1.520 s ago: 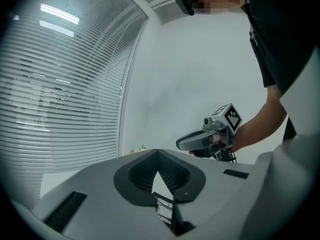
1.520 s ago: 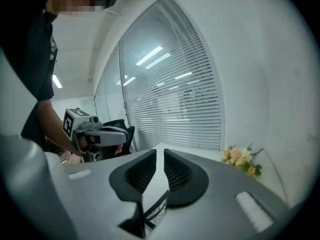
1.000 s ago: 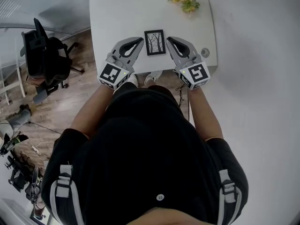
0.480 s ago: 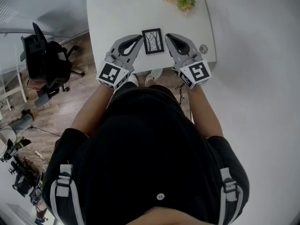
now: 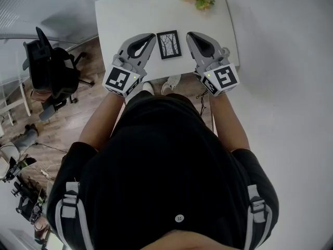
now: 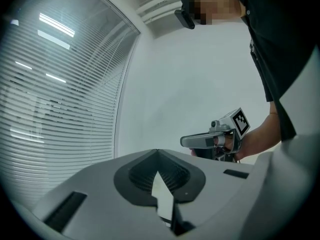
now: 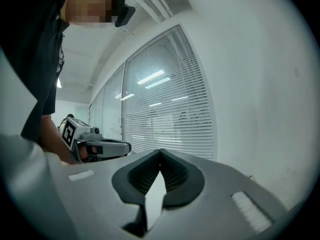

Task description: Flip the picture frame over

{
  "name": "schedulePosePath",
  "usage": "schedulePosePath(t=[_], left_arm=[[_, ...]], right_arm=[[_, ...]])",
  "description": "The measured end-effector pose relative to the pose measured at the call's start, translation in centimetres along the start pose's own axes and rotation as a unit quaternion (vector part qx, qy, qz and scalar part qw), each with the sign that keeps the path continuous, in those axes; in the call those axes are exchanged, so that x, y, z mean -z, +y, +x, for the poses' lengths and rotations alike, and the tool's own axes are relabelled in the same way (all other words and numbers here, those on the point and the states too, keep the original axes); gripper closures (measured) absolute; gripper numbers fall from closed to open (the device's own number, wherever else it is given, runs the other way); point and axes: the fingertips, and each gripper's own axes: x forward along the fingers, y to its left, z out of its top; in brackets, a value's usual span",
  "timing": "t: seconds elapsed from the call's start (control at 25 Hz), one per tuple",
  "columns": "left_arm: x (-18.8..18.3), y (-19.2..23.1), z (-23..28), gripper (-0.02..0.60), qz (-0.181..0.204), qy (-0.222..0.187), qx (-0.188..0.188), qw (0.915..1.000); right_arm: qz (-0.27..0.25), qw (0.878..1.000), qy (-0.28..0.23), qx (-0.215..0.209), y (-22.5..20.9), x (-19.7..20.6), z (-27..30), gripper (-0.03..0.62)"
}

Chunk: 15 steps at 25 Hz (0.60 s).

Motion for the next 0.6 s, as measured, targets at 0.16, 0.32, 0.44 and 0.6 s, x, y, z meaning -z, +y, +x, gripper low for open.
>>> schedulePosePath(t=[0.16,0.32,0.44,0.6], left_arm=[[-0.6,0.0,0.0,0.574,0.007,0.003,0.000,1.0000],[-0.7,0.1,0.0,0.574,0.014,0.008,0.000,0.9999],[-0.4,0.1,0.0,0.574,0.011,0.009,-0.002,0.9999],[0.1,0.2,0.0,0.574,0.014,0.016,-0.004,0.9998]], right_arm=[[-0.004,1.000,-0.003,-0.005,0.2,-0.5,-0.1,0.585],[-0.011,1.000,-0.001,-0.009,0.4,-0.3,0.2,0.585],[-0.011,1.000,0.005,-0.010,0.2,0.1,0.3,0.585],[-0.008,1.000,0.008,-0.010,0.0,0.5,0.2,0.585]])
